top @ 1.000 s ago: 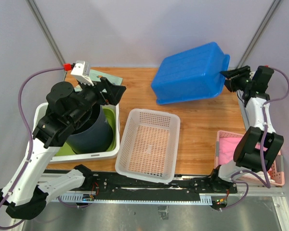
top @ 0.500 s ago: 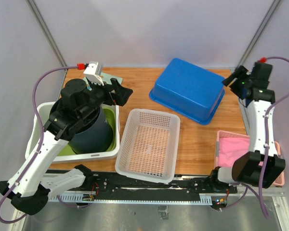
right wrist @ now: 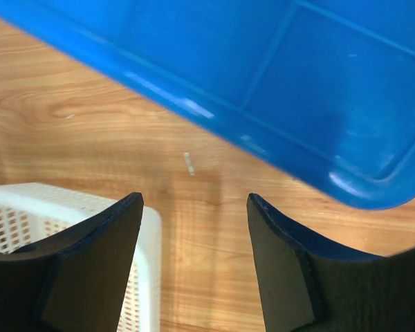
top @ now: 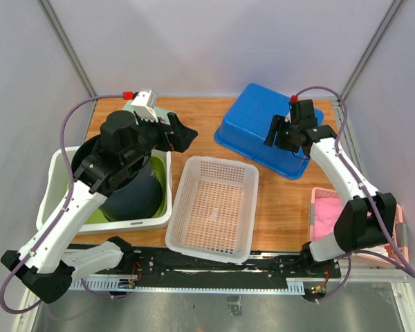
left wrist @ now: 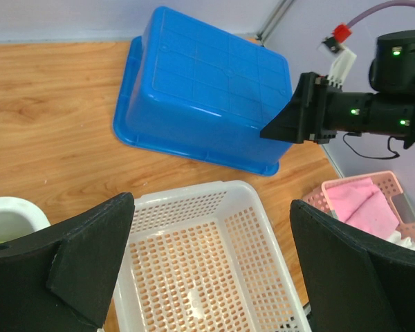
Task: Turn the large container upside down
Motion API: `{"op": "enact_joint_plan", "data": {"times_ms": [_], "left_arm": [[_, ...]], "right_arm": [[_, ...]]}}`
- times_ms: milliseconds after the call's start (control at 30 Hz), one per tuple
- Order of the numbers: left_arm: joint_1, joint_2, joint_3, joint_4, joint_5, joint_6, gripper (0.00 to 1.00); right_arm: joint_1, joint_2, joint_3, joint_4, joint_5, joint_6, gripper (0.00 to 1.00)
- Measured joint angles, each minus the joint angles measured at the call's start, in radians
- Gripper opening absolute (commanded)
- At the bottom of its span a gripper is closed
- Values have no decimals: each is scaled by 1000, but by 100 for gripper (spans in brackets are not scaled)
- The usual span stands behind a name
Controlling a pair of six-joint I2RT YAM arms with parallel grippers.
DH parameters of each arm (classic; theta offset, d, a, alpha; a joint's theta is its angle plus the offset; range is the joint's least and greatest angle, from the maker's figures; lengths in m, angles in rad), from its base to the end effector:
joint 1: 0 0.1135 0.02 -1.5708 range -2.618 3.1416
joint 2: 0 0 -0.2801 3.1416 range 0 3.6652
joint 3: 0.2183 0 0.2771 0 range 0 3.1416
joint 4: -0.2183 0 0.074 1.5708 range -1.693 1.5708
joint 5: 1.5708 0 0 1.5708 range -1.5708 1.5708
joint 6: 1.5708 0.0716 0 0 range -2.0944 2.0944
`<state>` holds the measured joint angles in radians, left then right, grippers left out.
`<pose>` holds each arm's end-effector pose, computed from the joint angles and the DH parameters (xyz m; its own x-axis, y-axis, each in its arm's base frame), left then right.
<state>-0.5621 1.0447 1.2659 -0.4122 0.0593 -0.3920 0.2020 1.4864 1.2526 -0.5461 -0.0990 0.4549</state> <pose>0.2287 -0.1491 0.4460 -0.3705 -0.2173 -0.9030 0.4758 0.7906 -0.3855 0.3676 0.0825 0.2862 -0.7368 0.2954 -0.6081 0.0615 0.9251 0.3748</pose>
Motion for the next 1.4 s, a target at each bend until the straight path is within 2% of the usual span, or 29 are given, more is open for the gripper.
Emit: {"op": "enact_joint_plan", "data": {"times_ms": [100, 233, 333, 400, 500, 633, 767, 1033, 1133, 1267, 1400], "left_arm": [[0, 14, -4, 0, 22, -2, 99], [0, 27, -4, -2, 36, -1, 99], [0, 26, -4, -2, 42, 2, 99], [0, 27, -4, -1, 44, 2, 99], [0, 36, -4, 0, 46, 1, 99], [0, 61, -4, -2, 43, -4, 99], [0, 63, -4, -18, -3, -13, 99], [0, 13, -6, -39, -47, -26, 99], [0, 6, -14, -39, -47, -33, 99], [0, 4, -29, -44, -46, -37, 99], [0, -4, -41, -47, -43, -37, 99]], "right_arm": [[-56, 48, -14, -9, -6, -17, 62], [-205, 138, 53, -68, 43, -27, 60], [-293, 144, 75, -87, 104, -19, 57], [-306, 126, 93, -97, 111, -13, 58], [-226, 69, 118, -83, 120, -10, 59], [19, 29, 169, 3, 138, -19, 59], [202, 168, 335, 60, 137, -29, 59], [303, 662, 761, 75, 143, -10, 58], [324, 794, 862, 71, 146, -1, 58], [338, 873, 916, 44, 198, 13, 59], [319, 848, 885, 14, 273, 38, 59]]}}
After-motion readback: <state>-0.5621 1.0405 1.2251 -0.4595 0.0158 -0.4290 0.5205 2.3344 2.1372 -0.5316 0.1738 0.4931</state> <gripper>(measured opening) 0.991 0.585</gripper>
